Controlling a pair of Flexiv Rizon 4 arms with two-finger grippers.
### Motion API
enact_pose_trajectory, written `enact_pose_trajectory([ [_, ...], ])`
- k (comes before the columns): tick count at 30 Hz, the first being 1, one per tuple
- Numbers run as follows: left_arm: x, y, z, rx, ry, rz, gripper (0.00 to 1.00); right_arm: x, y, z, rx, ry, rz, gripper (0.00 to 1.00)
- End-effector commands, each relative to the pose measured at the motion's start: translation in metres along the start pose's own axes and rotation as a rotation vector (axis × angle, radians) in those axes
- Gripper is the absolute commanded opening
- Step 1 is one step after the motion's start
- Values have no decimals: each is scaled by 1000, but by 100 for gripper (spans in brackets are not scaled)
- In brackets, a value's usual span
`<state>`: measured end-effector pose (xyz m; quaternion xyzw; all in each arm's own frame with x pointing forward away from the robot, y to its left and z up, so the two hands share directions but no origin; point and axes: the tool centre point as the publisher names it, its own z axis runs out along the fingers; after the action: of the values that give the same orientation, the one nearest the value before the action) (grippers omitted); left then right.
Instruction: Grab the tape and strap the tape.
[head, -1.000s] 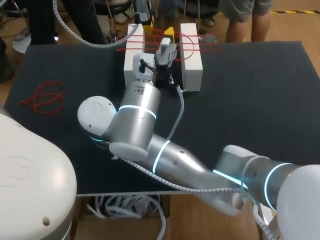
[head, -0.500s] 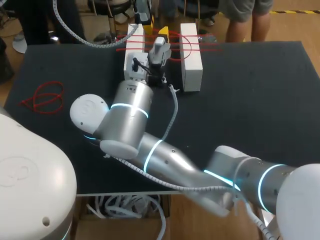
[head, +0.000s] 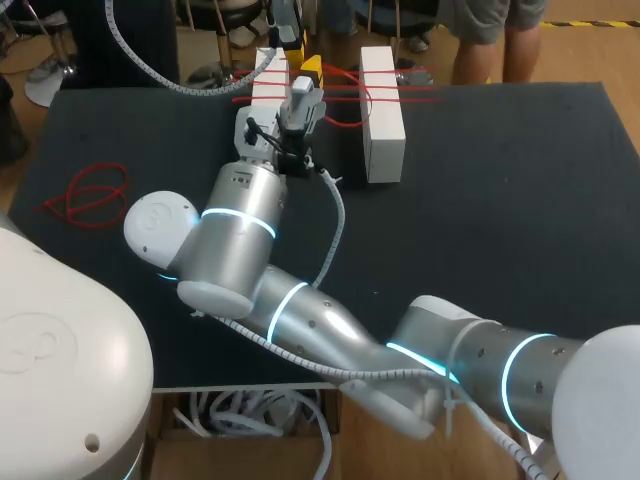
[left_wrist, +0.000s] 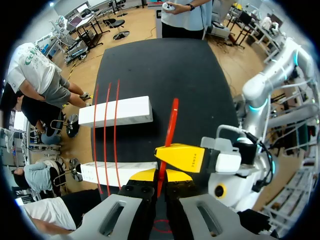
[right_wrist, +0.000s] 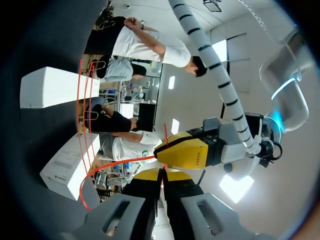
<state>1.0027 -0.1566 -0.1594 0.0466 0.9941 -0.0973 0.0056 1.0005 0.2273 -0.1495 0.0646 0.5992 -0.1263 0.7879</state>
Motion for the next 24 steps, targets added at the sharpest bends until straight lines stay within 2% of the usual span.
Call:
enact_pose_trajectory([
  [1,0,-2,-1,-4,2,0,0,-1,13,3,33,6,-1,0],
  [11,0,-2,-1,-4,2,0,0,-6,11,4,13,29,27,1],
  [12,0,-2,-1,-4,2,0,0,-7,9,4,6,32,31,22],
  [13,0,-2,-1,-4,2,0,0,-8,6,3,-3,35,34,33],
  [18,0,-2,-1,-4,2,0,0,-10,-15,-4,-67,32,44,52],
  [21,0,-2,-1,-4,2,0,0,-11,-29,-11,-115,22,47,49],
  [23,0,-2,-1,-4,2,0,0,-11,-39,-18,-148,13,50,40],
  [24,0,-2,-1,-4,2,0,0,-12,-45,-23,-164,7,54,40],
])
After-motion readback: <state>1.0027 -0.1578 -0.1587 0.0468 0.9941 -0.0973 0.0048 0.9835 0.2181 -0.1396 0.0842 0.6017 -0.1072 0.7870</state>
